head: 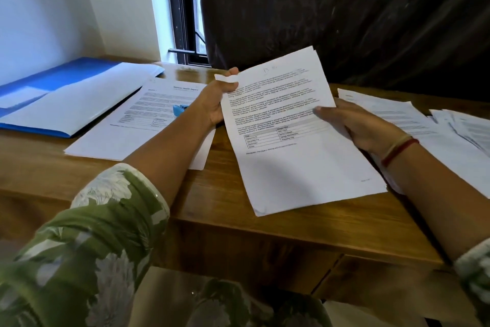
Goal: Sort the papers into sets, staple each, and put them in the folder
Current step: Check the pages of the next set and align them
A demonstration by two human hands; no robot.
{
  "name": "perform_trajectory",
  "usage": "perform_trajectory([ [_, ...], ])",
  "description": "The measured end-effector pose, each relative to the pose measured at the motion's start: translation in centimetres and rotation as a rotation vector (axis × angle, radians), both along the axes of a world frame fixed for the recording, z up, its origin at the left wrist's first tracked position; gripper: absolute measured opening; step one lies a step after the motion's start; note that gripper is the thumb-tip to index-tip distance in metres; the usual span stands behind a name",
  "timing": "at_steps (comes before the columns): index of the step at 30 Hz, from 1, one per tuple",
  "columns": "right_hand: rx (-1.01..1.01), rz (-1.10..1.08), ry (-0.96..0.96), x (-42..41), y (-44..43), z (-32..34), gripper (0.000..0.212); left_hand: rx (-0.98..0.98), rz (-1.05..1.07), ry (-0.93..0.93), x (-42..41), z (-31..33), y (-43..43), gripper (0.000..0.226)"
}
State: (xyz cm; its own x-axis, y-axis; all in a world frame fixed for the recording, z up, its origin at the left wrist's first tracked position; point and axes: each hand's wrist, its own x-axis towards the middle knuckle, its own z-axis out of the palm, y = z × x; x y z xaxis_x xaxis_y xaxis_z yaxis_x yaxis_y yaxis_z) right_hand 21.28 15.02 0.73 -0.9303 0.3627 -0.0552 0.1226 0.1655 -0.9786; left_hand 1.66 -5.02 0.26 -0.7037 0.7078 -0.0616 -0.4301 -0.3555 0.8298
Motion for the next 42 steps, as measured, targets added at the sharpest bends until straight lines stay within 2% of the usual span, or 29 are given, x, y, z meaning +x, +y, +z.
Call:
perform_trajectory([
  [5,0.039,-0.047,-0.072,-0.5,-0.4,-0.5,0.045,-0.063,0.051,0.037,-0.6,-0.3,-0.4,0.042],
  [7,0.091,-0.112,-0.066,-0.8,-0.7,-0.5,0.044,-0.101,0.094,0.072,-0.4,-0.2,-0.1,0.033],
  [9,0.068,-0.180,-0.005,-0.8,-0.7,-0.4,0.042,-0.174,0.174,0.140,0.0,0.0,0.2,0.012],
  [10,0.040,-0.220,0.041,-0.9,-0.6,-0.2,0.042,-0.202,0.201,0.164,0.0,0.0,0.3,0.010],
  [13,-0.051,-0.319,0.174,-0.6,-0.7,0.0,0.041,-0.308,0.143,0.219,0.7,0.0,1.2,0.022],
  [16,-0.098,-0.319,0.246,-0.5,-0.9,0.0,0.039,-0.387,0.079,0.327,2.3,0.2,2.4,0.023],
  [21,-0.196,-0.162,0.289,0.0,-1.8,0.5,0.043,-0.257,0.193,0.350,2.7,0.2,2.5,0.028],
  [24,-0.299,-0.066,0.199,0.4,-1.9,1.2,0.041,-0.161,0.267,0.423,2.9,0.6,2.1,0.029],
  [26,-0.264,-0.102,0.148,0.5,-1.9,1.4,0.039,-0.142,0.304,0.453,3.2,0.7,2.0,0.028],
  [28,-0.128,-0.208,0.163,0.4,-2.0,1.5,0.040,-0.122,0.316,0.487,3.9,1.2,1.8,0.025],
  [32,0.176,-0.422,0.330,0.9,-3.6,2.7,0.034,-0.036,0.332,0.555,5.4,3.2,1.6,0.028],
  [35,0.195,-0.471,0.532,1.4,-4.7,3.7,0.029,0.021,0.436,0.686,6.9,4.7,1.2,0.033],
  [38,0.199,-0.492,0.665,1.5,-5.9,4.8,0.025,0.099,0.602,0.943,9.5,6.3,0.7,0.037],
  [42,0.199,-0.519,0.697,1.3,-6.3,5.0,0.025,0.126,0.663,1.042,10.2,6.6,0.7,0.029],
])
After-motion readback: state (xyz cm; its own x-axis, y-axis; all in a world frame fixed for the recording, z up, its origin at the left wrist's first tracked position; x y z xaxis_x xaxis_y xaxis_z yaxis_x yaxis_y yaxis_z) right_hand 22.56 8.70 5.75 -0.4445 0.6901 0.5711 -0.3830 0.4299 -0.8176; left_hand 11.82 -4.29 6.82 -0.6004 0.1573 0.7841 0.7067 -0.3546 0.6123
